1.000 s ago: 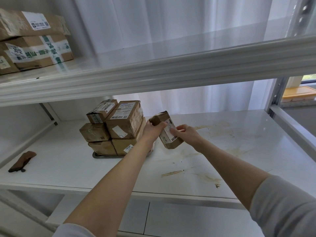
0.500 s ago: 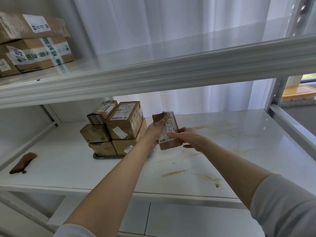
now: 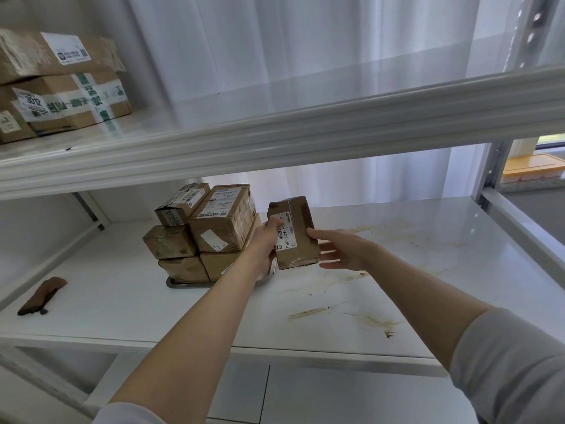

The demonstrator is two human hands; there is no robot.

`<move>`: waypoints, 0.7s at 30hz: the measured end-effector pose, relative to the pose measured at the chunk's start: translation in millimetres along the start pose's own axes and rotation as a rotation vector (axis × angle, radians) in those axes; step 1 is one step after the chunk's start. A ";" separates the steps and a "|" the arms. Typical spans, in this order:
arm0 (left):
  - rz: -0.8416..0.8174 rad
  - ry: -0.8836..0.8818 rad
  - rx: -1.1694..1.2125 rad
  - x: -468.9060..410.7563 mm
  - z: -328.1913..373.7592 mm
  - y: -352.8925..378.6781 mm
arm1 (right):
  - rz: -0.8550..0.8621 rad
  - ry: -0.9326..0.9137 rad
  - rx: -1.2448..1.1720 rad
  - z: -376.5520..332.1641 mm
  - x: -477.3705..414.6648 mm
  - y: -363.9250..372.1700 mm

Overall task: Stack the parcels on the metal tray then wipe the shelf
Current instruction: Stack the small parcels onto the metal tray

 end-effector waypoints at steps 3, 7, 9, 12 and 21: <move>-0.010 -0.011 0.007 1.7 2.1 -0.2 | 0.013 -0.036 -0.004 -3.1 -1.4 3.5; -0.060 -0.030 -0.033 2.9 4.0 0.8 | 0.087 -0.112 0.003 -8.7 -4.2 4.7; -0.087 -0.045 -0.113 3.5 4.9 0.2 | 0.118 -0.133 -0.046 -11.4 -5.8 4.0; -0.112 -0.040 -0.155 6.9 10.1 -2.9 | 0.139 -0.149 -0.113 -17.8 -6.3 4.8; -0.018 0.238 -0.217 11.3 70.0 -21.2 | 0.159 -0.139 -0.228 -58.8 -9.5 27.8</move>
Point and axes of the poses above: each hand's wrist, its own x-axis away from the middle knuckle, its own y-axis out of the palm, z = x × y, the point moved 3 cm from there along -x, towards the middle knuckle, and after that the axes turned 2 degrees about z, right-handed, at the moved point
